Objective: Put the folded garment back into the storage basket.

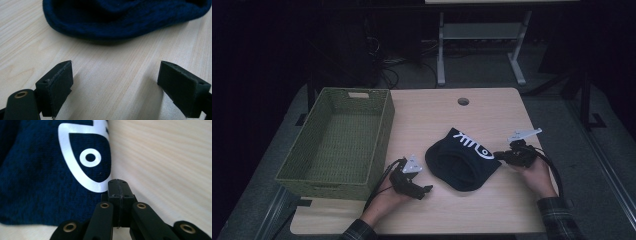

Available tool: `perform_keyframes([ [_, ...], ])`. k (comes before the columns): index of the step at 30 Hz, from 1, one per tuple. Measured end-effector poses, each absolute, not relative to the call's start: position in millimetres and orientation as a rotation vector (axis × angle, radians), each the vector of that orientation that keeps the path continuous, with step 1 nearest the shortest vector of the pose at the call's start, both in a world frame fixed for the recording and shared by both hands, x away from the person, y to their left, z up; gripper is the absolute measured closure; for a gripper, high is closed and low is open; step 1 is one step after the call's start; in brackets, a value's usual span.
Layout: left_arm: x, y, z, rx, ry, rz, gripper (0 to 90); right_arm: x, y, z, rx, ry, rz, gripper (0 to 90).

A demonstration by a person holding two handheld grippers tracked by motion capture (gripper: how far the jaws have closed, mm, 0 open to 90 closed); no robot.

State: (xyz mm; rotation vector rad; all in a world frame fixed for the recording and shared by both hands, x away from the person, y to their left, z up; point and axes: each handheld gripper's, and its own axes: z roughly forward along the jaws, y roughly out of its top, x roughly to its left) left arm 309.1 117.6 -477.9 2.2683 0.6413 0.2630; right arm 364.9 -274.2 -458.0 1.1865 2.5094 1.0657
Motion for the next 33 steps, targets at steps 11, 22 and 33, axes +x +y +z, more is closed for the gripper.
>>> perform_keyframes([
  [11,309,118,-478,2.269,0.643,0.264,12.2,334,-267,-455,1.148,2.525,1.078,90.0],
  [22,309,118,-478,2.267,0.645,0.265,12.2,315,-276,-451,1.167,2.421,1.11,86.5],
  [33,309,118,-478,2.268,0.647,0.264,12.2,291,-297,-463,1.258,2.309,1.048,41.7],
])
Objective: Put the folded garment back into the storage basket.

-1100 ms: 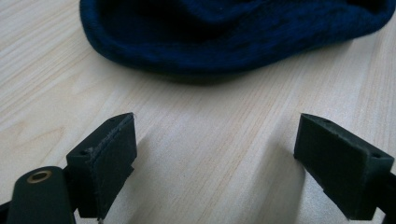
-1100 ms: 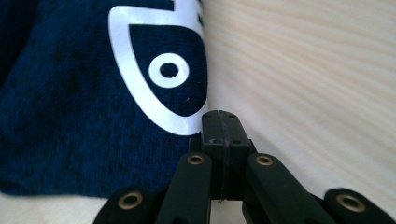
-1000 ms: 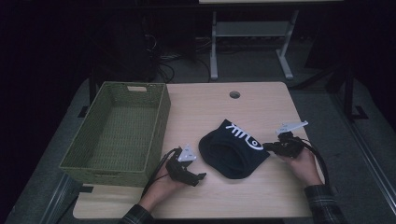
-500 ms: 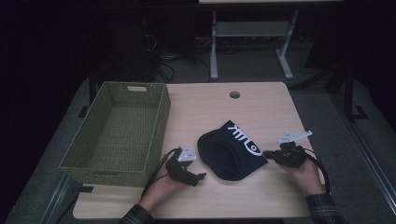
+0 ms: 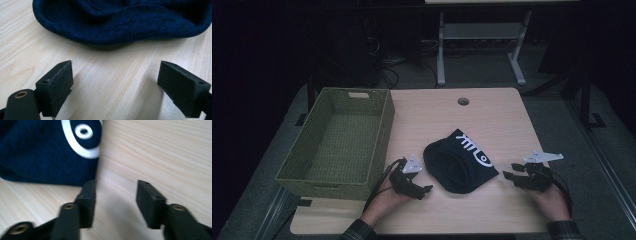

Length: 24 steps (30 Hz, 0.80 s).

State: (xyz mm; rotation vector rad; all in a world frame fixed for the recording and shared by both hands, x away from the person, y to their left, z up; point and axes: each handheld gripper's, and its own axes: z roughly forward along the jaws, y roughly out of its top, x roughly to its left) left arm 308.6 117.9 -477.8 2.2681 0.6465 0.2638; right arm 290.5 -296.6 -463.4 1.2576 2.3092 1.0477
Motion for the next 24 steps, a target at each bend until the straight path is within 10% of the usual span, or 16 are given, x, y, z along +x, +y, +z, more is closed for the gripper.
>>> perform_keyframes([
  [10,309,118,-478,2.272,0.641,0.267,12.2,274,-306,-481,1.306,2.253,0.994,14.1],
  [24,310,113,-469,2.332,0.687,0.258,13.2,275,-304,-483,1.313,2.247,0.968,8.7],
])
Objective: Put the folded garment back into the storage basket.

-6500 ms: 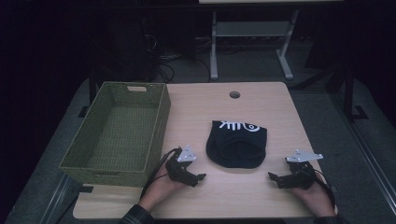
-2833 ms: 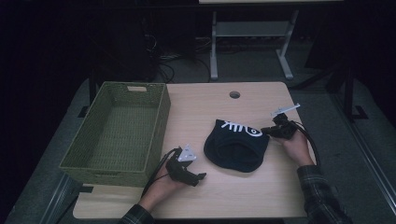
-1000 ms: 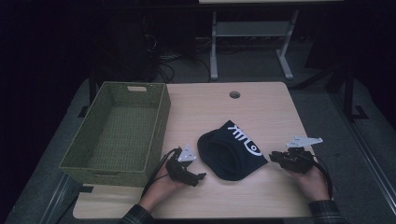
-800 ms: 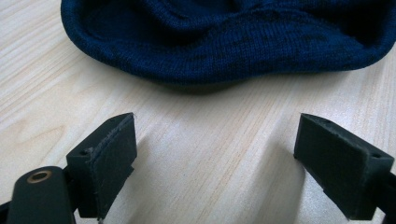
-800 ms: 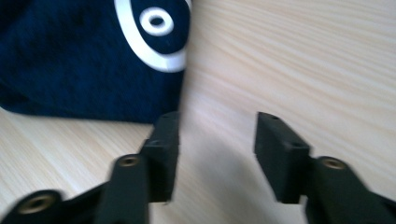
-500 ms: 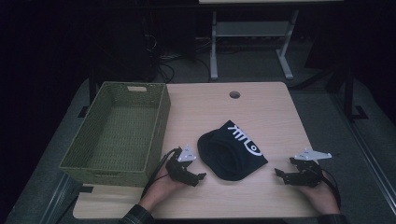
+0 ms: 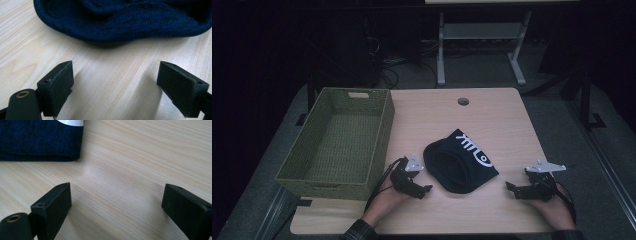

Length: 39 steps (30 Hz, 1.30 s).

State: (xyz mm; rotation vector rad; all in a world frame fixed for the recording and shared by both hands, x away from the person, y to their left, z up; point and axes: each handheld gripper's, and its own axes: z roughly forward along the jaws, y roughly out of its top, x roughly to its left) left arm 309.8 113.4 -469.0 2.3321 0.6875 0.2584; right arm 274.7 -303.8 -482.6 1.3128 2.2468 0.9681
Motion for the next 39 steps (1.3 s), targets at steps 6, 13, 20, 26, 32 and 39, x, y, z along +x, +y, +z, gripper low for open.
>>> perform_keyframes([
  [6,311,106,-452,2.355,0.698,0.216,12.9,275,-304,-483,1.312,2.247,0.968,8.6],
  [13,317,93,-428,2.409,0.641,0.172,12.9,275,-304,-483,1.31,2.249,0.966,8.6],
  [20,325,79,-416,2.417,0.618,0.176,13.4,275,-304,-483,1.308,2.251,0.967,8.6],
  [26,331,62,-409,2.45,0.594,0.171,13.6,275,-304,-483,1.309,2.251,0.968,8.6],
  [32,336,48,-410,2.478,0.582,0.152,13.9,275,-304,-483,1.309,2.252,0.968,8.5],
  [39,344,35,-419,2.524,0.583,0.12,14.0,275,-304,-483,1.309,2.251,0.968,8.6],
])
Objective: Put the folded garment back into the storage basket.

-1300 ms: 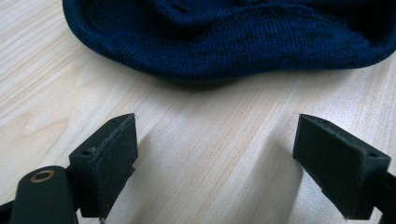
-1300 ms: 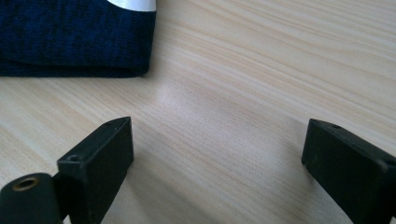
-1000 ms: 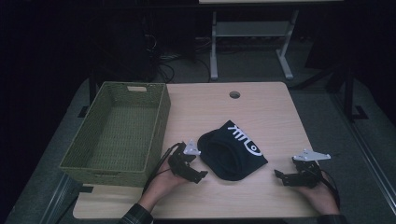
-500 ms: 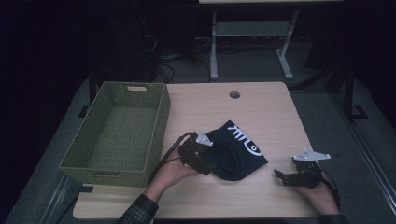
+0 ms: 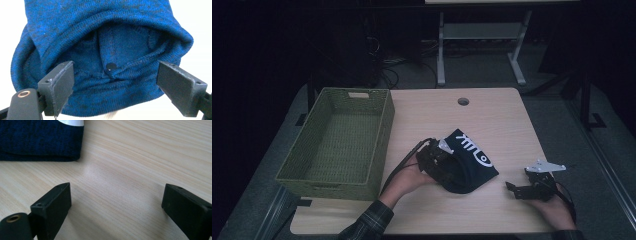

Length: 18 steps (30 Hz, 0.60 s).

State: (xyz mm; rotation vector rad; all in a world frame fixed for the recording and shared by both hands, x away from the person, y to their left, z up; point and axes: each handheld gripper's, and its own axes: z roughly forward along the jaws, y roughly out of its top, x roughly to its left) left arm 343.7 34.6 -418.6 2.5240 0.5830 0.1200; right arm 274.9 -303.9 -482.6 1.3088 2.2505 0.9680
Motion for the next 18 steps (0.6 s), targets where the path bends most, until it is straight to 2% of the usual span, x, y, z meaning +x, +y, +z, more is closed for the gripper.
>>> perform_keyframes([
  [12,353,24,-445,2.573,0.628,0.057,13.9,275,-304,-483,1.31,2.25,0.968,8.6],
  [18,351,22,-449,2.59,0.61,0.086,13.2,275,-304,-483,1.312,2.249,0.969,8.6],
])
